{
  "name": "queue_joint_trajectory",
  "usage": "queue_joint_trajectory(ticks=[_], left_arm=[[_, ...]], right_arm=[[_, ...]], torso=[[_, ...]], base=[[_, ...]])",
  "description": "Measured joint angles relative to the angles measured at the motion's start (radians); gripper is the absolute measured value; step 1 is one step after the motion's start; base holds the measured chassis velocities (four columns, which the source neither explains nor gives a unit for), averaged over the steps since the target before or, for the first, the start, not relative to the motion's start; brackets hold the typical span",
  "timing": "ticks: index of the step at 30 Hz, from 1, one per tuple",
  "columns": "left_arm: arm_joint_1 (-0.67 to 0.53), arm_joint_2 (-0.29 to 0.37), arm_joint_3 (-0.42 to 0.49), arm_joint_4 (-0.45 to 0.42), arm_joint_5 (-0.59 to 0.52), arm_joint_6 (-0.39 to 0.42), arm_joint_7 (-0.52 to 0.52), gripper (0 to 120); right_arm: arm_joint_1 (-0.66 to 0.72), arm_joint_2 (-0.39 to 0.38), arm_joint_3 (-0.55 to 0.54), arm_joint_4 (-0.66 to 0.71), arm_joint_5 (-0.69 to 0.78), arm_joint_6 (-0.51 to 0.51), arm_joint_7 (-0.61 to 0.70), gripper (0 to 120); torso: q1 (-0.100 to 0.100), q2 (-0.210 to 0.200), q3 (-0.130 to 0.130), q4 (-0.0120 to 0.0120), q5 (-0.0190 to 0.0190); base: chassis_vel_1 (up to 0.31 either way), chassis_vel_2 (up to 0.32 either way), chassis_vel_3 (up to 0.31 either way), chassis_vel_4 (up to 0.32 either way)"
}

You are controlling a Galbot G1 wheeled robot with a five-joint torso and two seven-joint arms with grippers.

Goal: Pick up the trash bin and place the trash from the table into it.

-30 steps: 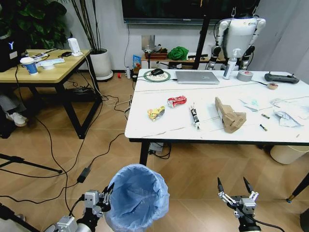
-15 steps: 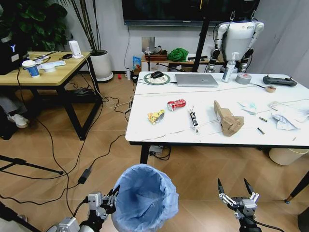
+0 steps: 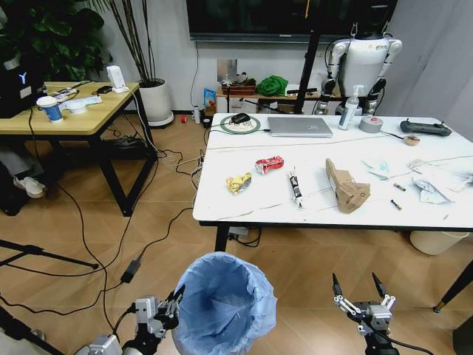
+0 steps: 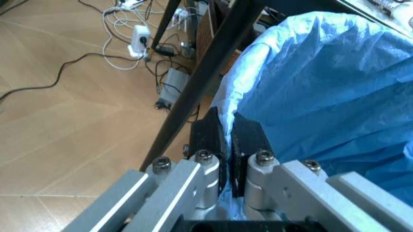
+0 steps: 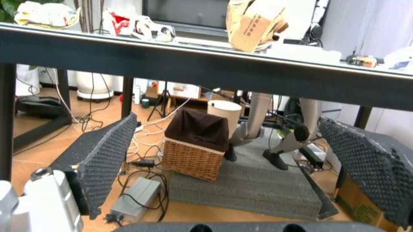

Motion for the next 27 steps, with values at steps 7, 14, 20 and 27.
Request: queue_joint_trajectory(ticks=[7, 14, 20, 27], left_arm=[[0.001, 0.000, 0.003, -0.003, 0.008, 0.000, 0.001, 0], [0.002, 0.001, -0.001, -0.003, 0.020, -0.001, 0.003, 0], [0.002, 0.000, -0.001, -0.001, 0.023, -0.001, 0.003, 0], [-0.002, 0.001, -0.002, -0.002, 0.021, 0.000, 0.002, 0]], right_arm=[[-0.001, -0.002, 0.001, 0.002, 0.001, 0.000, 0.000, 100], [-0.001, -0.004, 0.000, 0.004, 0.002, 0.000, 0.000, 100], [-0.001, -0.004, -0.001, 0.004, 0.002, 0.000, 0.000, 100], [-0.001, -0.006, 0.000, 0.006, 0.003, -0.001, 0.000, 100]], torso=[[0.015, 0.034, 0.019, 0.0000, 0.0000], [0.030, 0.068, 0.038, 0.0000, 0.0000], [0.042, 0.095, 0.053, 0.0000, 0.0000], [0.058, 0.132, 0.074, 0.0000, 0.0000]], base=[[0.000, 0.000, 0.000, 0.000], [0.000, 0.000, 0.000, 0.000], [0.000, 0.000, 0.000, 0.000], [0.000, 0.000, 0.000, 0.000]])
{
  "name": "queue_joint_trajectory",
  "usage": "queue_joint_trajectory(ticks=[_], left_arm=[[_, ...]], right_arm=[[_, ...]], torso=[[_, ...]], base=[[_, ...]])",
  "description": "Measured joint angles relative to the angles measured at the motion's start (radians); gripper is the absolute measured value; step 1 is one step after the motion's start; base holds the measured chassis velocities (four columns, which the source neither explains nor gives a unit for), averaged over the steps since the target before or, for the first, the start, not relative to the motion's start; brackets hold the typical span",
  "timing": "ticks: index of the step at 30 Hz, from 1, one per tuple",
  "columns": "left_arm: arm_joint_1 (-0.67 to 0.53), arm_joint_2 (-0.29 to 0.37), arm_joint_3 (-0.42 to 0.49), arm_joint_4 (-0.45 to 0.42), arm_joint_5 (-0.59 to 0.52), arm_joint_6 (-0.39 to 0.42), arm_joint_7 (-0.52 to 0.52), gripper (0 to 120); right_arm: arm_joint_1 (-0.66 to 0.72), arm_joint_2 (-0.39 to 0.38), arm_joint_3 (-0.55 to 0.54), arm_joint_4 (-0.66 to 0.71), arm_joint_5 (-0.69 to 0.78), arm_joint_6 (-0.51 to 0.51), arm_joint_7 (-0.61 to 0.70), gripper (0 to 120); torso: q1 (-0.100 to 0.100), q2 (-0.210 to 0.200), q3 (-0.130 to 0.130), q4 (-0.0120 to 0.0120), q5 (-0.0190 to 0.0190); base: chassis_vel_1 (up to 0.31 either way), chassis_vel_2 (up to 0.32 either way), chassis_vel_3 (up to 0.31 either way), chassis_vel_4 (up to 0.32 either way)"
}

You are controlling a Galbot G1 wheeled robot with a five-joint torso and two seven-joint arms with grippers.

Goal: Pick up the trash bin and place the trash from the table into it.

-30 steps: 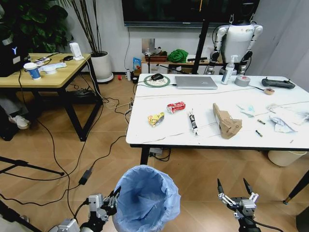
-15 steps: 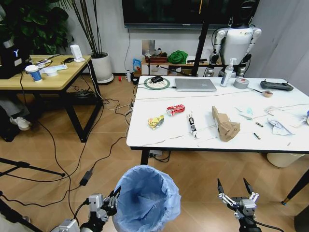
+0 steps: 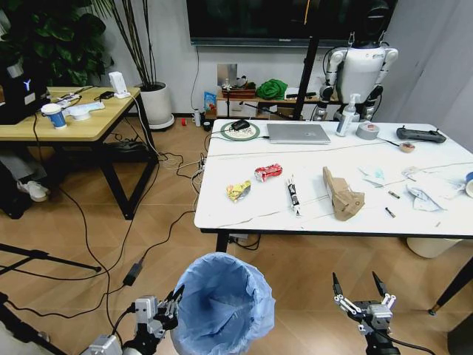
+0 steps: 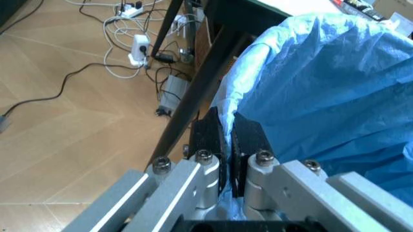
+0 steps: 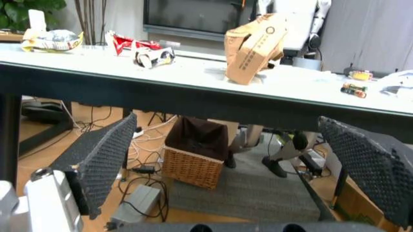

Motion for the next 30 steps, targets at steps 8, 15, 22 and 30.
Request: queue_joint_trajectory(ticks=[8, 15, 22, 30], left_arm=[[-0.004, -0.002, 0.007, 0.001, -0.006, 0.001, -0.010, 0], [-0.003, 0.002, 0.019, -0.010, -0.011, 0.006, -0.065, 0], [-0.009, 0.000, 0.027, -0.002, 0.011, -0.009, -0.077, 0], [-0.014, -0.001, 0.033, -0.001, 0.028, -0.017, -0.084, 0]], right_arm=[[0.003, -0.001, 0.001, -0.002, 0.001, -0.002, 0.000, 100], [0.008, -0.001, -0.001, -0.002, 0.001, -0.008, 0.000, 100], [0.010, -0.001, -0.002, -0.005, 0.001, -0.010, 0.000, 100], [0.013, 0.001, -0.001, -0.013, 0.001, -0.009, 0.001, 100]], torso=[[0.020, 0.044, 0.024, 0.0000, 0.0000], [0.037, 0.081, 0.045, 0.0000, 0.0001], [0.048, 0.107, 0.058, 0.0000, 0.0000], [0.049, 0.107, 0.058, 0.0000, 0.0000]], base=[[0.000, 0.000, 0.000, 0.000], [0.000, 0.000, 0.000, 0.000], [0.000, 0.000, 0.000, 0.000], [0.000, 0.000, 0.000, 0.000]])
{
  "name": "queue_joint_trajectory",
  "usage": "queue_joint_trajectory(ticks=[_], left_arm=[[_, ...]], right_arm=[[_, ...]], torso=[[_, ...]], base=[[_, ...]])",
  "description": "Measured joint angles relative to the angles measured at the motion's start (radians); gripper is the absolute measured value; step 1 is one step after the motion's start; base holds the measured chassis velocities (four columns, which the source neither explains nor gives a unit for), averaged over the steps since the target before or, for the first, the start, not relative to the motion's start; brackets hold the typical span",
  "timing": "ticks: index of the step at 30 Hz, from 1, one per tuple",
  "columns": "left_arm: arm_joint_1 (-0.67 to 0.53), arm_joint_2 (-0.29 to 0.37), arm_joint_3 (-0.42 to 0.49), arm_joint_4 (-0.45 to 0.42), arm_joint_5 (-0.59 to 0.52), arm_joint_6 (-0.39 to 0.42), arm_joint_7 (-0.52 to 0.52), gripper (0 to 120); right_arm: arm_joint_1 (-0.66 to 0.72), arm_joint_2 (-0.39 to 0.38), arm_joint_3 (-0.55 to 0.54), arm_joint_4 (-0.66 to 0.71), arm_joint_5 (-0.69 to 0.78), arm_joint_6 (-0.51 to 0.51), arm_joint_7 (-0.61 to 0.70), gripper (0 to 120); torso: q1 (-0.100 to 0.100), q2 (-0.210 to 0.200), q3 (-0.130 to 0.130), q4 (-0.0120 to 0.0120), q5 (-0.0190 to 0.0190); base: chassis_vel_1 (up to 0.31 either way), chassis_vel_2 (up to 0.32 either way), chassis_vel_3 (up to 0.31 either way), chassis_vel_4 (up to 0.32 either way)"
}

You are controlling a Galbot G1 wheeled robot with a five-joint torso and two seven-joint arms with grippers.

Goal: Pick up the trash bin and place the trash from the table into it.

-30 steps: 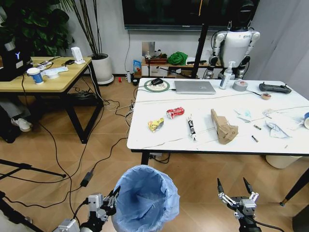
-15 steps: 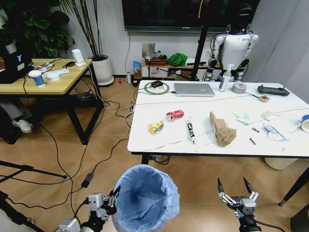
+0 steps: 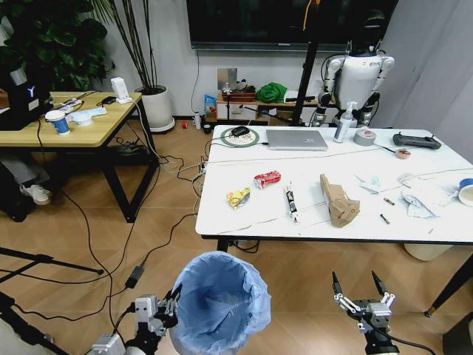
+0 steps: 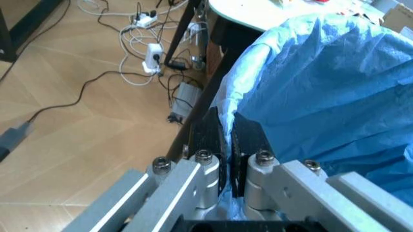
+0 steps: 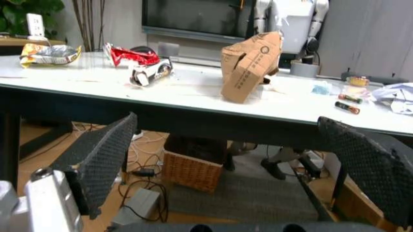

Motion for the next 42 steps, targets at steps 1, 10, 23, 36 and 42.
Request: queue_joint_trajectory(ticks=[1, 10, 23, 36, 42], left_arm=[[0.000, 0.000, 0.000, 0.000, 0.003, 0.000, -0.001, 0], [-0.008, -0.008, -0.015, -0.006, 0.019, 0.023, 0.037, 0], [-0.019, -0.012, -0.023, -0.013, 0.008, 0.054, 0.029, 0], [-0.018, -0.010, -0.030, -0.017, 0.012, 0.062, 0.021, 0], [-0.008, -0.005, -0.043, -0.029, 0.011, 0.070, 0.002, 0]], right_arm=[[0.001, 0.001, 0.000, -0.003, 0.000, 0.001, 0.000, 100], [0.004, 0.002, -0.004, -0.002, -0.002, 0.002, 0.000, 100], [0.000, -0.003, -0.003, 0.004, 0.000, 0.002, 0.000, 100], [-0.002, -0.007, -0.004, 0.004, 0.000, 0.002, 0.000, 100], [-0.005, -0.018, -0.010, 0.004, 0.002, -0.003, 0.001, 100]], torso=[[0.000, -0.001, 0.000, 0.0000, 0.0000], [-0.003, -0.006, -0.003, 0.0000, 0.0000], [-0.005, -0.010, -0.005, 0.0000, 0.0000], [-0.005, -0.011, -0.006, 0.0001, 0.0000], [-0.005, -0.011, -0.006, 0.0000, 0.0001]], base=[[0.000, 0.000, 0.000, 0.000], [0.000, 0.000, 0.000, 0.000], [0.000, 0.000, 0.000, 0.000], [0.000, 0.000, 0.000, 0.000], [0.000, 0.000, 0.000, 0.000]])
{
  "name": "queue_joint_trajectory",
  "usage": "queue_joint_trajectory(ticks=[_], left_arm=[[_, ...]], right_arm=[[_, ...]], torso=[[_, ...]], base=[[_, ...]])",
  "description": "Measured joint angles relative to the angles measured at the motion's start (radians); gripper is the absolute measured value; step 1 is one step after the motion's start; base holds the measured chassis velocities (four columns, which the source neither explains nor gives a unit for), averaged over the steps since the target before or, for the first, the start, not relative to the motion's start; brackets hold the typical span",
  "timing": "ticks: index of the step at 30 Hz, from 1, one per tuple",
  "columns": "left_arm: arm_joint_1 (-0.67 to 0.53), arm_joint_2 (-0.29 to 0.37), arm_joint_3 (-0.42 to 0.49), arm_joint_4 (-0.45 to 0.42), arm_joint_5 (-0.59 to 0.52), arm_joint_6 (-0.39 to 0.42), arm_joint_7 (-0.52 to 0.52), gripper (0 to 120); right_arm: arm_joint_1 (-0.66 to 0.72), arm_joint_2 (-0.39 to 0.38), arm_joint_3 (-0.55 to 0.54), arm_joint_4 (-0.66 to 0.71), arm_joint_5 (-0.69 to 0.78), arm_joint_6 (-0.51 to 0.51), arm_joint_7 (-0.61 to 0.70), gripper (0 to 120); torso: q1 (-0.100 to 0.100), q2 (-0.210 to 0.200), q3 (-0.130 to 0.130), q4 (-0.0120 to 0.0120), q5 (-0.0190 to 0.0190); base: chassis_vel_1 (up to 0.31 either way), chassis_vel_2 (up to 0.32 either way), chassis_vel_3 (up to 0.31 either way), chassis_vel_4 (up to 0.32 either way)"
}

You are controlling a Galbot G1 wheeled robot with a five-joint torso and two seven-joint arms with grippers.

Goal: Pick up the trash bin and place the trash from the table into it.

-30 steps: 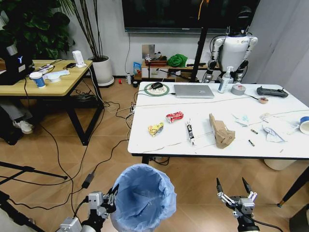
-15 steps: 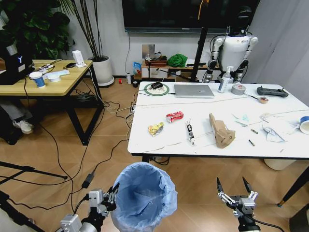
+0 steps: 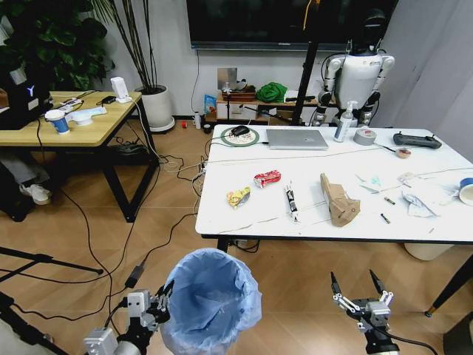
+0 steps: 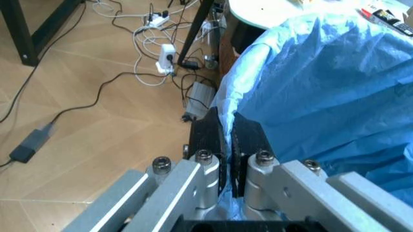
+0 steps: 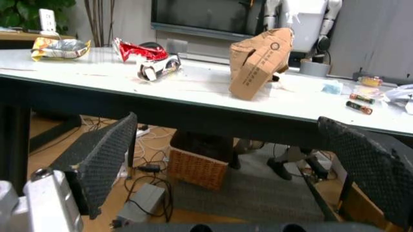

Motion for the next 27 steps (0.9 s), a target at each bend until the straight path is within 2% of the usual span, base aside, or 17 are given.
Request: queue_joint_trajectory(ticks=[17, 21, 27], left_arm=[[-0.009, -0.024, -0.018, 0.021, -0.012, -0.002, 0.033, 0], [0.002, -0.017, -0.018, 0.012, -0.041, 0.025, 0.040, 0], [0.024, 0.014, -0.006, -0.018, -0.083, 0.055, 0.004, 0]], right_arm=[[0.004, -0.047, -0.008, -0.004, 0.019, -0.012, 0.005, 100], [-0.003, -0.060, -0.008, 0.015, 0.031, -0.026, 0.015, 100], [-0.101, -0.217, -0.043, 0.234, 0.226, -0.196, 0.193, 100]], torso=[[-0.001, -0.002, -0.001, 0.0000, 0.0000], [-0.001, -0.002, -0.001, 0.0001, 0.0002], [-0.001, -0.002, -0.001, 0.0002, 0.0000]], base=[[0.000, 0.000, 0.000, 0.000], [0.000, 0.000, 0.000, 0.000], [0.000, 0.000, 0.000, 0.000]])
